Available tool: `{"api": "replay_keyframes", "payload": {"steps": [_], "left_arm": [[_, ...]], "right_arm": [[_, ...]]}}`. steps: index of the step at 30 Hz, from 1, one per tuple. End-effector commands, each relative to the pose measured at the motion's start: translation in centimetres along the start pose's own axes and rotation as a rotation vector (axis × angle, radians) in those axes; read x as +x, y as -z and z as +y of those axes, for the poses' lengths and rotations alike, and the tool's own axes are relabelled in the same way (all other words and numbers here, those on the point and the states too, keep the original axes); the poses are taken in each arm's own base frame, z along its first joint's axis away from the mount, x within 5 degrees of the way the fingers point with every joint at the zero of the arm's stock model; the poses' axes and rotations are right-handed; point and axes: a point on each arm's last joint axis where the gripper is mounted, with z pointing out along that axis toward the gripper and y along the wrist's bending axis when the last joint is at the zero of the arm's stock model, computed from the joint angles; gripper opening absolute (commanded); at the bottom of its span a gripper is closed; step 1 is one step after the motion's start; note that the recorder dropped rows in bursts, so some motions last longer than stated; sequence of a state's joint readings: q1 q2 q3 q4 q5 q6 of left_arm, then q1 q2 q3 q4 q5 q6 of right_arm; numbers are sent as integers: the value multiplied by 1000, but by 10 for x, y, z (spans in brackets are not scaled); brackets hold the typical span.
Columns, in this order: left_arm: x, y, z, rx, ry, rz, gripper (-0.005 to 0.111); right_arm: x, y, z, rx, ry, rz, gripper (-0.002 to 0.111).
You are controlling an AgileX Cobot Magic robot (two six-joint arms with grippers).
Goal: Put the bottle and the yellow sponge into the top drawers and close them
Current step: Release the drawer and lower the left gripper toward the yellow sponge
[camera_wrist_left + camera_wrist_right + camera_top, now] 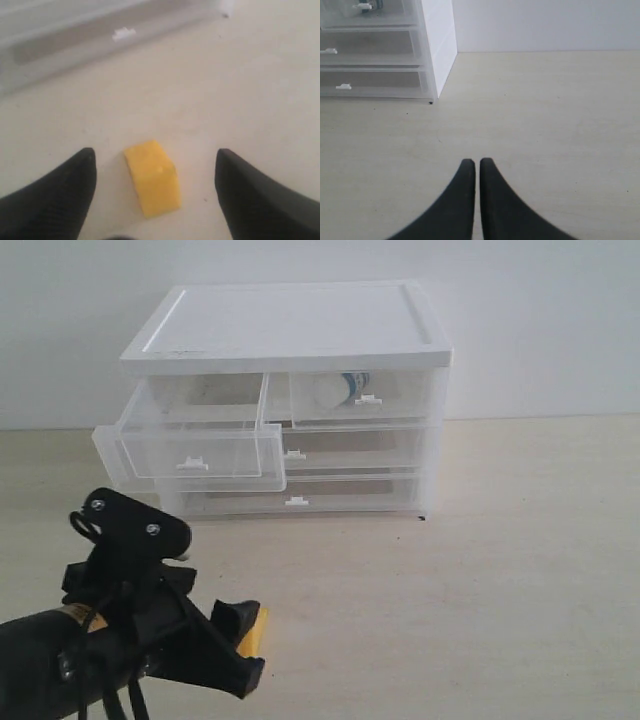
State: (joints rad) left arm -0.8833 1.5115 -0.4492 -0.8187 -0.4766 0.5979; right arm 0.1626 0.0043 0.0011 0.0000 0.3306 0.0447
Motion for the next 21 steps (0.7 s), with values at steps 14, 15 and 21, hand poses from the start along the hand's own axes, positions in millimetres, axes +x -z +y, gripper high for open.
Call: {"api": "replay_keyframes", "payload": {"steps": [14,15,21], "left_arm": [[-17,-30,-22,59,-25,248,69],[-18,-31,-21,54,-22,258,69],[-22,-34,-20,147,-137,258,69]], "right_arm": [[-1,0,0,4,4,-14,1],[-1,0,0,4,4,-14,1],[-1,0,0,4,4,-14,1]]}}
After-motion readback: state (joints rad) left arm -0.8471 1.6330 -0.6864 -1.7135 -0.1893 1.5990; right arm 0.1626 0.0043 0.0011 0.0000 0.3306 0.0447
